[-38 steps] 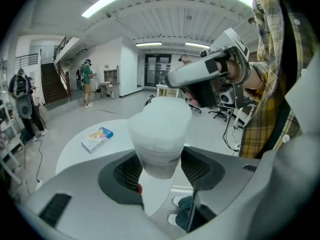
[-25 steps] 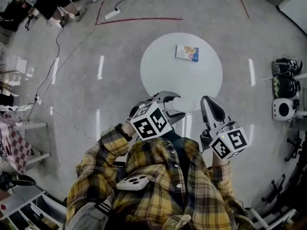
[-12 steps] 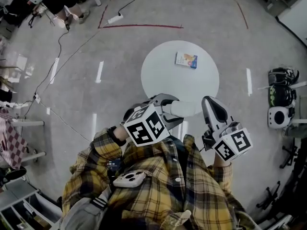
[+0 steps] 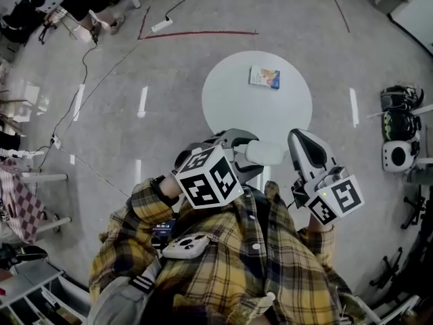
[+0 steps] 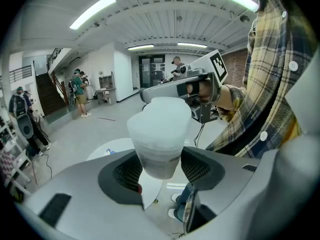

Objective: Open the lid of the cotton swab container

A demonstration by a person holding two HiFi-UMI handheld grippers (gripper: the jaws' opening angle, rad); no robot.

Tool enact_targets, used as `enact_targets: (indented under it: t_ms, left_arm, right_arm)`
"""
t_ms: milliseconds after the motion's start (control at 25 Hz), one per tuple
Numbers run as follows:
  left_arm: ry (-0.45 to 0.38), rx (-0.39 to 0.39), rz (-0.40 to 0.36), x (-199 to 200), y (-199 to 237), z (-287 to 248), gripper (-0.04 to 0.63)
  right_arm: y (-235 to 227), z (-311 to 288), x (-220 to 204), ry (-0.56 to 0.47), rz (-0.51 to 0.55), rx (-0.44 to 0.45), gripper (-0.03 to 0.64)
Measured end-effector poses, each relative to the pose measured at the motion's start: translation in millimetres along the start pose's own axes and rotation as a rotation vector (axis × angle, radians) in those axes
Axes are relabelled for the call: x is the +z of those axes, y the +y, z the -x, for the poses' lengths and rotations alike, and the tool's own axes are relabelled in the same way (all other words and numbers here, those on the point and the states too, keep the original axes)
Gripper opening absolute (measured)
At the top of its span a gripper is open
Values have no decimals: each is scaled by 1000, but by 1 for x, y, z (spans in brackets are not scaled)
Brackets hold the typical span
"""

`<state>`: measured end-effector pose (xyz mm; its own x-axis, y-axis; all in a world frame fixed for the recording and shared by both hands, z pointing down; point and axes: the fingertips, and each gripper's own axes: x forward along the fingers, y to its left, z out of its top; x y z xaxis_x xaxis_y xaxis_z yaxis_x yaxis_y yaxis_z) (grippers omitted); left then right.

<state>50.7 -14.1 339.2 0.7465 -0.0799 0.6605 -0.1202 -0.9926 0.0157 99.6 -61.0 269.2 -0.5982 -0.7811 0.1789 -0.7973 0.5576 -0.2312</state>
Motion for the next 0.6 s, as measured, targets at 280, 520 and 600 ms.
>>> enact_targets:
  t_ms: [280, 520, 600]
  left_arm:
    - [8, -31, -7, -3, -12, 1, 253]
    - [14, -42, -18, -6, -19, 2, 253]
    - [15, -51, -19, -5, -23, 2, 253]
  right_arm:
    - [9, 10, 0, -11, 11, -3, 15]
    - [21, 11, 1, -14, 49, 47, 15]
    - [24, 14, 4, -22, 54, 69, 15]
